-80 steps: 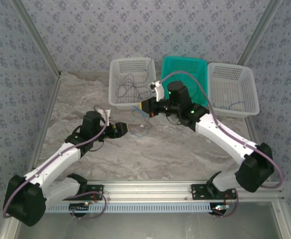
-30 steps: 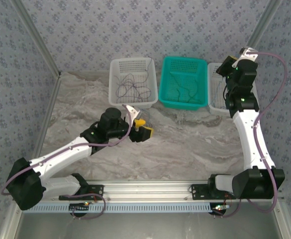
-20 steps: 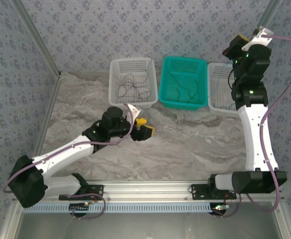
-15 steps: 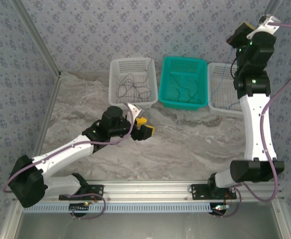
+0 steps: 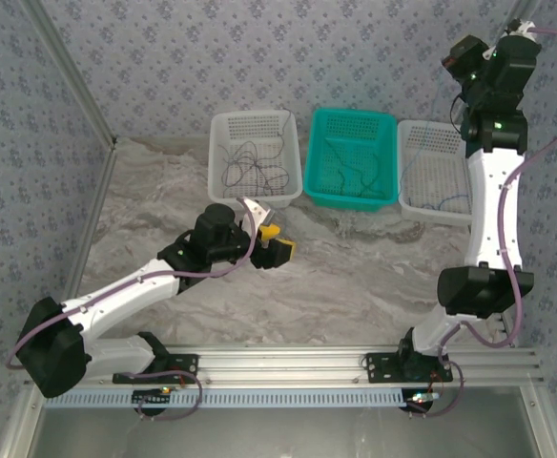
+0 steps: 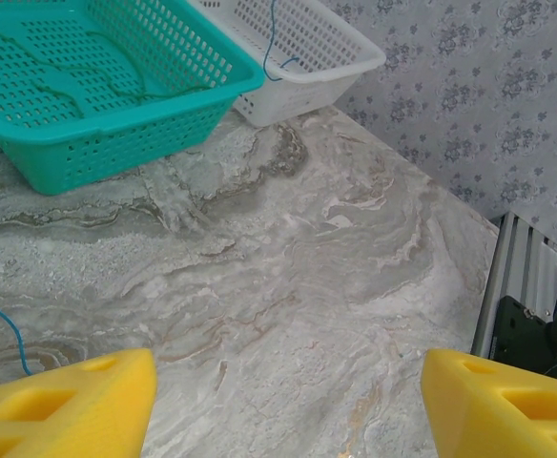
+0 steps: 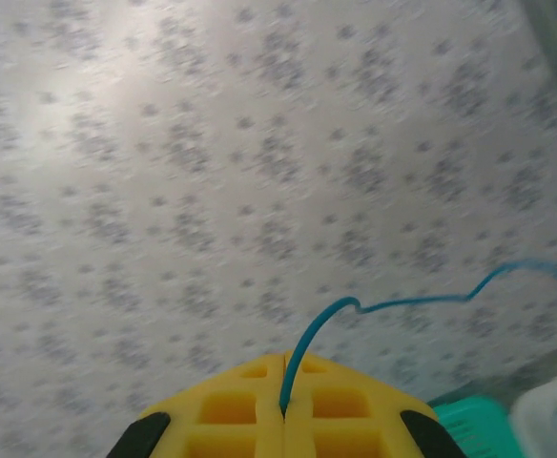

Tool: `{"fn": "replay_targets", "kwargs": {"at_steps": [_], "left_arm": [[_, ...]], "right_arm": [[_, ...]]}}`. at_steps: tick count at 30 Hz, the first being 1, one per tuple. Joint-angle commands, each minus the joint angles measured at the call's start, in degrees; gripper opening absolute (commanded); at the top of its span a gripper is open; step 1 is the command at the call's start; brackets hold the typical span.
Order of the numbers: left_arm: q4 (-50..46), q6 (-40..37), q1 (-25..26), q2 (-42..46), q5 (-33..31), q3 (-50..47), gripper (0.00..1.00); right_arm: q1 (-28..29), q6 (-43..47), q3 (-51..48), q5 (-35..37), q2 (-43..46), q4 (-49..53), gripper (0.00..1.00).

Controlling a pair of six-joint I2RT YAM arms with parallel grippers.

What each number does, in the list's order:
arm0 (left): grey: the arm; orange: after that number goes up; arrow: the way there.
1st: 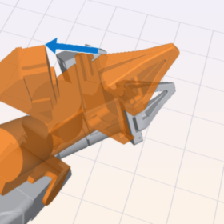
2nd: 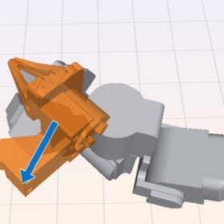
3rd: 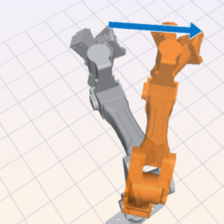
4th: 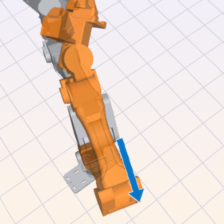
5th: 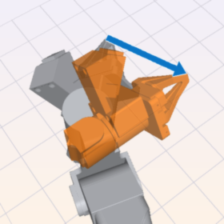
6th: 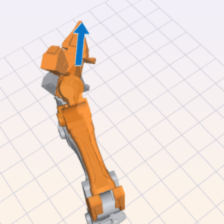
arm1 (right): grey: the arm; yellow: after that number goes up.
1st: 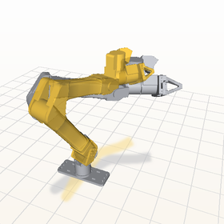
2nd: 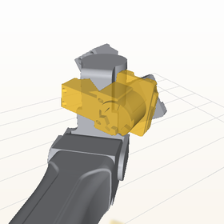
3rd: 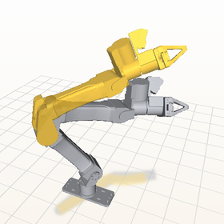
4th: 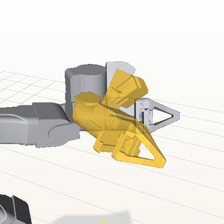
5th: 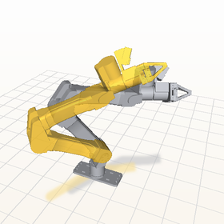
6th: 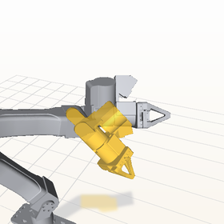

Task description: Untangle the cables

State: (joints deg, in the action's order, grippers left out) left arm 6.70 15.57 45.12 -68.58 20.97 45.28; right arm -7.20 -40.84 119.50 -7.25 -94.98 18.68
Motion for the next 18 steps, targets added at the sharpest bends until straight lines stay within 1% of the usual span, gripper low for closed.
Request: {"fn": "replay_targets", "kwargs": {"at_steps": [1,2,4,6,7,9,11,13,16,18], "left_arm": [[3.3,0.1,0.4,0.1,-0.5,-0.4,0.74],[3.8,0.2,0.4,0.0,-0.6,-0.5,0.74],[4.5,0.8,0.4,-0.4,-0.5,-0.6,0.74],[4.7,1.2,0.4,-0.5,0.2,-0.6,0.74],[4.6,1.4,0.4,-0.4,0.6,-0.5,0.74],[4.3,1.5,0.5,-0.1,1.2,-0.7,0.74],[4.4,1.6,0.5,0.1,1.3,-0.9,0.74],[4.6,1.7,0.4,-0.1,1.3,-1.0,0.74],[6.0,2.6,0.4,-0.7,1.7,-1.1,0.74],[7.3,3.5,0.4,-1.1,2.1,-1.3,0.74]], "right_arm": [[2.2,-6.8,-3.4,-12.6,7.5,0.5,0.00],[3.4,-6.3,-7.5,-12.8,10.1,0.3,0.00],[6.2,-5.2,-19.4,-11.6,17.6,-3.4,0.00],[7.7,-5.5,-29.5,-9.5,24.6,-5.9,0.00],[8.3,-5.0,-33.5,-8.4,28.1,-6.2,0.00],[9.3,-3.4,-38.3,-6.6,33.3,-4.5,0.00],[10.0,-2.2,-40.2,-6.2,36.6,-1.6,0.00],[10.7,-0.9,-39.7,-7.7,38.1,1.1,0.00],[10.8,0.4,-34.9,-8.5,37.4,5.3,0.00],[10.8,0.2,-31.2,-9.6,36.5,6.3,0.00]]}}
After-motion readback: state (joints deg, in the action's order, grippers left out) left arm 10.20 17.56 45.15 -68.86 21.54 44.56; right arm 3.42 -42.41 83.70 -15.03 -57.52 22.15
